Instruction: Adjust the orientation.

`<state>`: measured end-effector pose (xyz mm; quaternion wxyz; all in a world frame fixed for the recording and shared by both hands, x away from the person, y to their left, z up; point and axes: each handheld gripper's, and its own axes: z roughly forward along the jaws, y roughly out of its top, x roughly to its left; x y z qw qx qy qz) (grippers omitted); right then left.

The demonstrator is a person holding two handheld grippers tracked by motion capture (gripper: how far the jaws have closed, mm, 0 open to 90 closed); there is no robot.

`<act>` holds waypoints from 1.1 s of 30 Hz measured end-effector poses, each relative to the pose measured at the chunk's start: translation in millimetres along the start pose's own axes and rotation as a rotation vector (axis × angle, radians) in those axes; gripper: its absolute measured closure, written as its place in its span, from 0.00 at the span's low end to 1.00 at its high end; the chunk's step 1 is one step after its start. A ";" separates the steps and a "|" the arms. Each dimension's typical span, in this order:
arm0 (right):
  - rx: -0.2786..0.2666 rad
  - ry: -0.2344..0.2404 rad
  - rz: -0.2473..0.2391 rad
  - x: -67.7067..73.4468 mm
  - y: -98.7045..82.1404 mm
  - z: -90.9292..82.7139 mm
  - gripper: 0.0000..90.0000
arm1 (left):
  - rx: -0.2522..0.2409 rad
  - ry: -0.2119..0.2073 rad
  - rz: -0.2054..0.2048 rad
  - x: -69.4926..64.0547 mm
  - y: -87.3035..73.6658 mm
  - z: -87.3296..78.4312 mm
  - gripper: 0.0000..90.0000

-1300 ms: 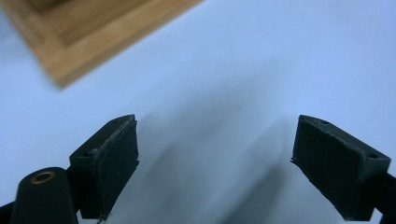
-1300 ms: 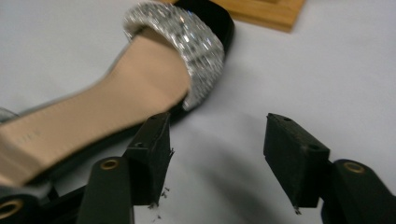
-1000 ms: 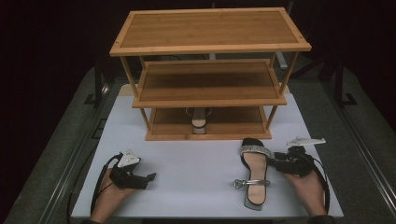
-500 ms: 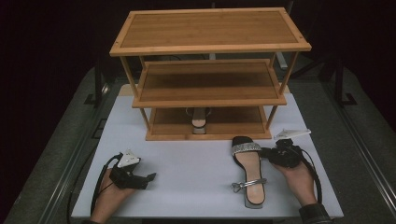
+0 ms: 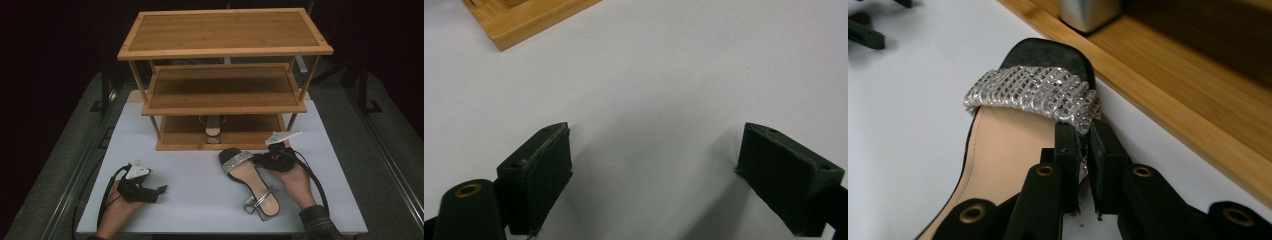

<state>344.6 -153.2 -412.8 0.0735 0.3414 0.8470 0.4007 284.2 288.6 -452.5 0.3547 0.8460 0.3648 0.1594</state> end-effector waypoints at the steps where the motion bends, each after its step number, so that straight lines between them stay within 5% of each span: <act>1: 0.001 0.006 -0.010 2.1 3.2 3.5 0.93 | 0.000 0.000 0.000 0.1 0.0 0.0 0.15; 12: 0.045 0.105 -0.082 20.2 34.6 56.5 0.93 | 0.000 -0.001 0.000 0.4 0.0 0.0 0.15; 19: 0.049 0.112 -0.093 25.2 41.2 71.3 0.89 | 0.001 -0.002 -0.001 0.6 -0.1 0.0 0.15; 22: 0.054 0.114 -0.065 22.8 39.3 61.8 0.78 | 0.000 -0.002 -0.001 0.5 -0.2 0.0 0.15; 28: 0.008 0.100 -0.022 12.9 34.5 26.3 0.74 | 0.000 -0.002 -0.002 0.5 -0.2 0.0 0.15; 30: -0.007 0.081 -0.001 9.8 21.9 3.7 0.73 | -0.002 -0.001 -0.004 0.5 -0.2 0.2 0.15; 33: 0.000 0.072 0.019 8.4 13.0 -8.1 0.71 | 0.000 -0.002 -0.002 0.6 -0.2 0.0 0.15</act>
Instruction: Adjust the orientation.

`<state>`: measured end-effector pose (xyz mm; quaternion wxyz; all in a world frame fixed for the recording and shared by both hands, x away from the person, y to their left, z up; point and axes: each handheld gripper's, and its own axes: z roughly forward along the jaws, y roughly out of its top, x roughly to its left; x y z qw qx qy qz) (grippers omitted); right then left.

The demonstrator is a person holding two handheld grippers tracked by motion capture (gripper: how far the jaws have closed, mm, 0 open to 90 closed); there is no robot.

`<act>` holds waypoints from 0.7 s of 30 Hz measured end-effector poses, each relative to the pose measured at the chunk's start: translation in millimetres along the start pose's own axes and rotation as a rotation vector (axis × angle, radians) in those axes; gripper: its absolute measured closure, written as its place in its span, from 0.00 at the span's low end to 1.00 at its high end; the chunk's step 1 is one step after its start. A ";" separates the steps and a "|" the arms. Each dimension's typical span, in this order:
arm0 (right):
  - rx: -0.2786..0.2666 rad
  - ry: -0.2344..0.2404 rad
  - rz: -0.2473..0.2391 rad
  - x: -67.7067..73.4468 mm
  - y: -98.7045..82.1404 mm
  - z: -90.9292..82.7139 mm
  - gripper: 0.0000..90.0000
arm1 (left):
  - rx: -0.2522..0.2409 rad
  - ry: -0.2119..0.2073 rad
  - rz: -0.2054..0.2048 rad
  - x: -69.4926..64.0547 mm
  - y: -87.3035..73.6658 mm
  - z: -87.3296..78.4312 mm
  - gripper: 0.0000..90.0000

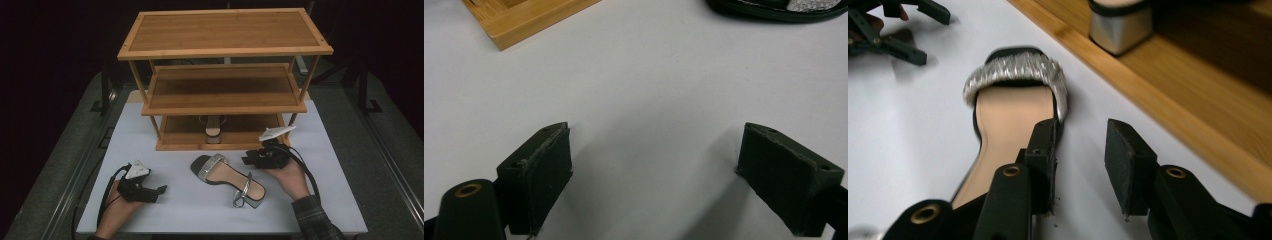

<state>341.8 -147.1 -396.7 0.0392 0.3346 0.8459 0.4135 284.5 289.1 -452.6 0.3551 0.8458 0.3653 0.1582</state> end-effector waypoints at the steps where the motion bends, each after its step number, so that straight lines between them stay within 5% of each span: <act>1: 0.002 -0.004 0.021 -0.2 -11.2 -11.4 0.68 | 0.000 0.000 0.000 0.0 0.0 0.0 0.15; 7: 0.017 0.001 0.055 5.0 -35.5 -28.6 0.61 | 0.000 -0.001 -0.001 0.0 0.0 0.1 0.15; 11: -0.010 0.014 0.080 14.6 -51.3 -44.6 0.47 | 0.000 0.000 -0.001 0.0 -0.1 0.0 0.15; 21: 0.027 0.006 0.055 42.5 -61.6 -39.9 0.30 | 0.000 -0.001 -0.002 0.0 0.0 0.1 0.15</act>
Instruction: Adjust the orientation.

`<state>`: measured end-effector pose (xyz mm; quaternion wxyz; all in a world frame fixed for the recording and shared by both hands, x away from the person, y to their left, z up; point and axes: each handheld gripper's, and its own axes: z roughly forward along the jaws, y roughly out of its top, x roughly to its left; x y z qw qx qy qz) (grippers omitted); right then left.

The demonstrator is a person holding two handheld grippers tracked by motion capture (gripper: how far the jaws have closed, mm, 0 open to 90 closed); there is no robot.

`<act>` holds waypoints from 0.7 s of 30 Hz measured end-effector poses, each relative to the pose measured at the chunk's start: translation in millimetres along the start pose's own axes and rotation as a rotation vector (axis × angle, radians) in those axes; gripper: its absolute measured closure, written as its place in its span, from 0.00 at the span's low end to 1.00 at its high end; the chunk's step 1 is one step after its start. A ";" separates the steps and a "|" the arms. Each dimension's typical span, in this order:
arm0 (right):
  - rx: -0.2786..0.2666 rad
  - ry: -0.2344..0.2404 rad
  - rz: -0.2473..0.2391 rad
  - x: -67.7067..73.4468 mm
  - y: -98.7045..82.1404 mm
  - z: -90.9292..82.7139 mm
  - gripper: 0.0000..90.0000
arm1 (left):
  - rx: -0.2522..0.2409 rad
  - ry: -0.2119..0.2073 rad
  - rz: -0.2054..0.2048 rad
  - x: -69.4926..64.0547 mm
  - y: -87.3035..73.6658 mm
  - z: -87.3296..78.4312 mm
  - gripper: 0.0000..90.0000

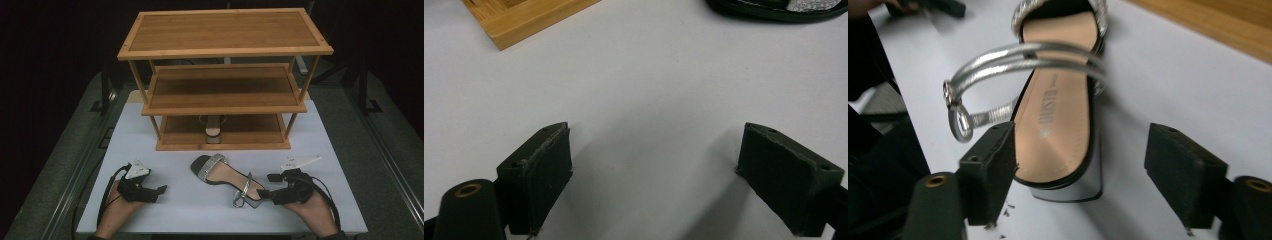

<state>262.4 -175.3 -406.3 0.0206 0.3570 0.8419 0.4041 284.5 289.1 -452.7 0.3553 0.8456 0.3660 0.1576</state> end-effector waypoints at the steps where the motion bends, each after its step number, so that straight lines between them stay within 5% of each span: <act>1: 0.015 -0.011 -0.001 3.4 -0.2 3.2 0.29 | 0.000 0.000 0.000 0.0 0.0 0.0 0.15; 11: 0.109 -0.058 -0.037 19.9 14.8 26.8 0.28 | 0.000 0.000 0.000 0.0 0.1 0.0 0.15; 21: 0.193 -0.088 -0.076 19.4 18.1 52.8 0.29 | 0.003 -0.001 0.002 0.1 0.1 -0.2 0.15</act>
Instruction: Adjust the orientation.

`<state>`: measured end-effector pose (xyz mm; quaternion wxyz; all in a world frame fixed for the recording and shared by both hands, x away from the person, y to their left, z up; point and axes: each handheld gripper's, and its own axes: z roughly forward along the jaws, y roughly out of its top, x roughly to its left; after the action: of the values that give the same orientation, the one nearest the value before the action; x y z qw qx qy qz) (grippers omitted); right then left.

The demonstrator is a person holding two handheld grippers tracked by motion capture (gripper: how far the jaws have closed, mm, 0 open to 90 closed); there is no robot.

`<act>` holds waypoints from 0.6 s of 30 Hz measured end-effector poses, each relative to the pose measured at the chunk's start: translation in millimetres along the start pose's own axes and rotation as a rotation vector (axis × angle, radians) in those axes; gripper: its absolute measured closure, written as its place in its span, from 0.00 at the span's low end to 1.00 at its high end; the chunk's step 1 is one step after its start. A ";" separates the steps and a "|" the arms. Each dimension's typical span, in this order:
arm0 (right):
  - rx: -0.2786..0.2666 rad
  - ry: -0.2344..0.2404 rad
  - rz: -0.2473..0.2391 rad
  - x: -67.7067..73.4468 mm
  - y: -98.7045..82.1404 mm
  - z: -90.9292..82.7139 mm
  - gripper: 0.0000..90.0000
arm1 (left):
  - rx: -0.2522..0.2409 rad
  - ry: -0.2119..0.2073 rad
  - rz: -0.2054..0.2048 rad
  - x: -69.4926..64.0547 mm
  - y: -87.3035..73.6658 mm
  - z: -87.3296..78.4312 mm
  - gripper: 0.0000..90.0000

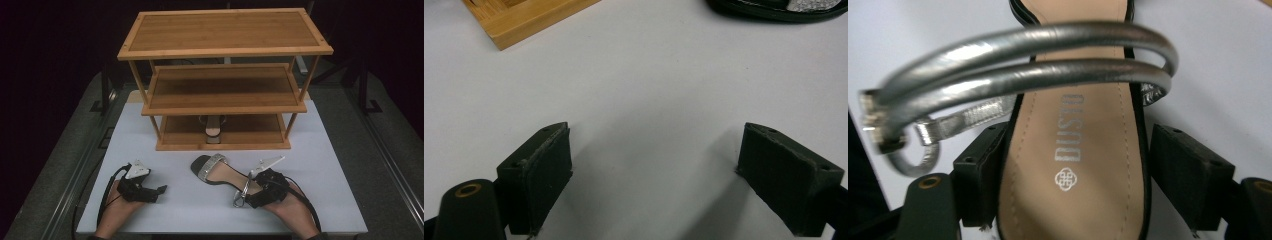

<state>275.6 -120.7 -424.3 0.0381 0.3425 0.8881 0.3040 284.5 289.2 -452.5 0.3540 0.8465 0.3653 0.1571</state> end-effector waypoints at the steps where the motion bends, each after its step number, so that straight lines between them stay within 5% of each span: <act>1: -0.005 0.005 -0.009 0.8 -0.6 2.9 0.32 | 0.000 0.000 0.000 0.0 0.0 0.0 0.15; 10: -0.052 0.008 -0.045 3.1 -4.2 6.5 0.37 | -0.001 0.000 0.000 0.2 -0.1 -0.3 0.15; 13: -0.060 -0.073 -0.090 12.0 -5.4 11.2 0.41 | -0.001 0.001 0.000 0.2 -0.1 -0.3 0.15; 18: -0.065 -0.047 -0.062 7.9 -5.7 10.5 0.41 | -0.001 0.001 -0.001 0.2 -0.1 -0.3 0.15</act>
<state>269.1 -113.5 -435.0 0.0794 0.3206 0.8869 0.3230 284.5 289.6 -452.4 0.3544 0.8460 0.3659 0.1574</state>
